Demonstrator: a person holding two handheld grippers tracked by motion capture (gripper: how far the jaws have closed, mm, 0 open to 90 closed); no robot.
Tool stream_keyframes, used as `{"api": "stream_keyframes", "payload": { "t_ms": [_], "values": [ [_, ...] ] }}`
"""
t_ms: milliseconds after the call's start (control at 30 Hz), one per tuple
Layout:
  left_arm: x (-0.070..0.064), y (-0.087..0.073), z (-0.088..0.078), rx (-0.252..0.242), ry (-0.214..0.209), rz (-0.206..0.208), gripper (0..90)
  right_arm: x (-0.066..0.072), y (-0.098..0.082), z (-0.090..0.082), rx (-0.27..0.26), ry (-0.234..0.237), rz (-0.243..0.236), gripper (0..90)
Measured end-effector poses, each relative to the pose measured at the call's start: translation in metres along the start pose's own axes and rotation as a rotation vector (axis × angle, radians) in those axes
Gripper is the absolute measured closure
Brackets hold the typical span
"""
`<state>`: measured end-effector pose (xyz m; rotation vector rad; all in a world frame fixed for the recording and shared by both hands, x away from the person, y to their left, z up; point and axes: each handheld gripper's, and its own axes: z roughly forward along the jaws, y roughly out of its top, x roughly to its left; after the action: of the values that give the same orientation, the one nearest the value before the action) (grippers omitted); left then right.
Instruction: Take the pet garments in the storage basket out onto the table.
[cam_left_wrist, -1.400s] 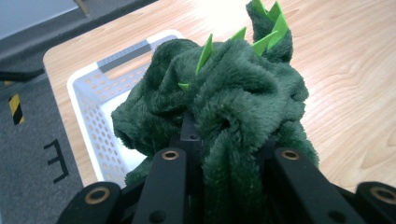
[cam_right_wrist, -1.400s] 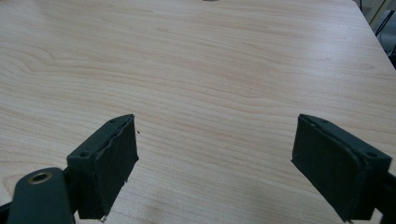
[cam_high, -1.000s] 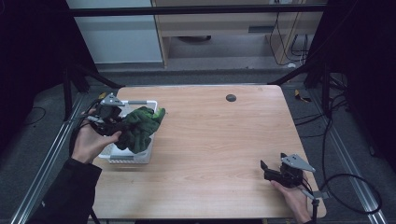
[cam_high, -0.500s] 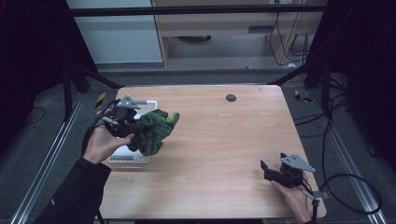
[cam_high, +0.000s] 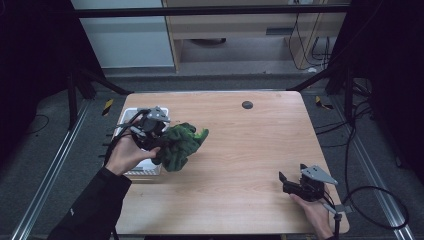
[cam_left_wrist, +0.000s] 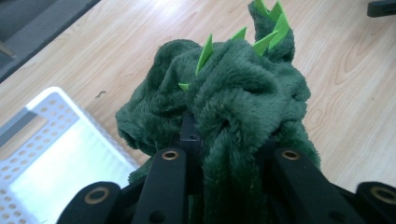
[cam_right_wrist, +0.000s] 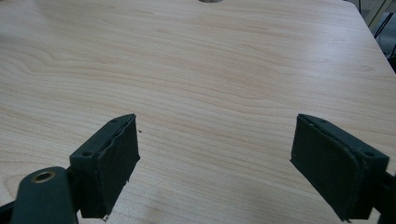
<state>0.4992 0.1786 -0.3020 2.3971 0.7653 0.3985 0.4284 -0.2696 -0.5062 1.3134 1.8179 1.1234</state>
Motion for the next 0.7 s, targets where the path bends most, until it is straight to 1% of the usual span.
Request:
{"api": "stream_keyframes", "payload": {
  "t_ms": [100,333,400,500,567,700],
  "values": [
    [-0.004,0.005,0.007,0.013,-0.013,0.021,73.8,0.0,0.0,0.0,-0.001,-0.001,-0.003,14.9],
    [-0.013,0.016,0.024,0.025,-0.045,0.056,73.8,0.0,0.0,0.0,-0.001,0.002,0.0,15.0],
    [-0.015,0.019,0.029,0.024,-0.062,0.062,73.8,0.0,0.0,0.0,-0.001,0.001,-0.001,15.0],
    [-0.017,0.024,0.038,0.037,-0.083,0.08,73.8,0.0,0.0,0.0,-0.002,-0.001,-0.006,15.0],
    [-0.019,0.026,0.043,0.049,-0.088,0.091,73.8,0.0,0.0,0.0,-0.003,0.0,-0.005,15.0],
    [-0.022,0.03,0.052,0.066,-0.095,0.1,73.8,0.0,0.0,0.0,-0.002,0.0,-0.005,15.1]
  ]
}}
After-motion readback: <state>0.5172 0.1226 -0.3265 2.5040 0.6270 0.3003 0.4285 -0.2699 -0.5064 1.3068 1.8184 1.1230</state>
